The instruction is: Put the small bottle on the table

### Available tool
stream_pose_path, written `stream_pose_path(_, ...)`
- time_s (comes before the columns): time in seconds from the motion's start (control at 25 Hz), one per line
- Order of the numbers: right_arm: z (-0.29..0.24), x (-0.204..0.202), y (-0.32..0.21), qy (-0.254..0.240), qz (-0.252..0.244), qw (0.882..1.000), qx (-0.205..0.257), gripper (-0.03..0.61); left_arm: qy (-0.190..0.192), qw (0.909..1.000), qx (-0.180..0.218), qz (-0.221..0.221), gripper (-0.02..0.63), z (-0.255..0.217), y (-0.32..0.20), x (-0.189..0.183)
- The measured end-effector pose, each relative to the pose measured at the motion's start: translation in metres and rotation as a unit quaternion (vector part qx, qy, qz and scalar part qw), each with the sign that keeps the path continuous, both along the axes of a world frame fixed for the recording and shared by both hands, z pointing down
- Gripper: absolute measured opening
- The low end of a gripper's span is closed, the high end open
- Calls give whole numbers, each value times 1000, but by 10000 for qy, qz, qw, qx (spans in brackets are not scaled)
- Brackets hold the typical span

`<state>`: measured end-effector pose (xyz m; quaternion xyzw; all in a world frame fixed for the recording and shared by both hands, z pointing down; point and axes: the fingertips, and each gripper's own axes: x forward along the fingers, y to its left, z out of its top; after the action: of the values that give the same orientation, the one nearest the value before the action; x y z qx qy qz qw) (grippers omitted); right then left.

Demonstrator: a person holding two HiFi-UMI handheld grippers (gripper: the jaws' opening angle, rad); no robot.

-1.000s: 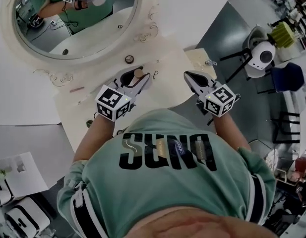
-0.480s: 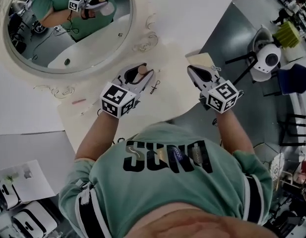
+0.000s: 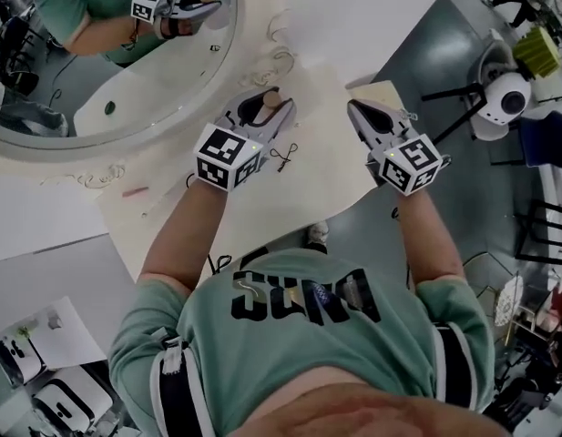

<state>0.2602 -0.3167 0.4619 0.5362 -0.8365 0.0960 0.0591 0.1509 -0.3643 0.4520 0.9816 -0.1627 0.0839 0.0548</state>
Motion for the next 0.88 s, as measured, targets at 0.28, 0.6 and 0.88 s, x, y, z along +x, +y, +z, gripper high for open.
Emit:
stream_pose_path(0.28, 42, 19, -36, -119, 116, 9998, -80, -6, -67, 9998, -97, -127, 133, 47, -38, 32)
stream_pose_path(0.6, 91, 25, -58, -163, 50, 9995, -271, -6, -295, 9995, 53, -128, 133, 100, -66, 62)
stream_pose_path(0.88, 114, 29, -69, -262, 3, 9988, -416, -6, -471, 9987, 145, -148, 133, 130, -85, 76)
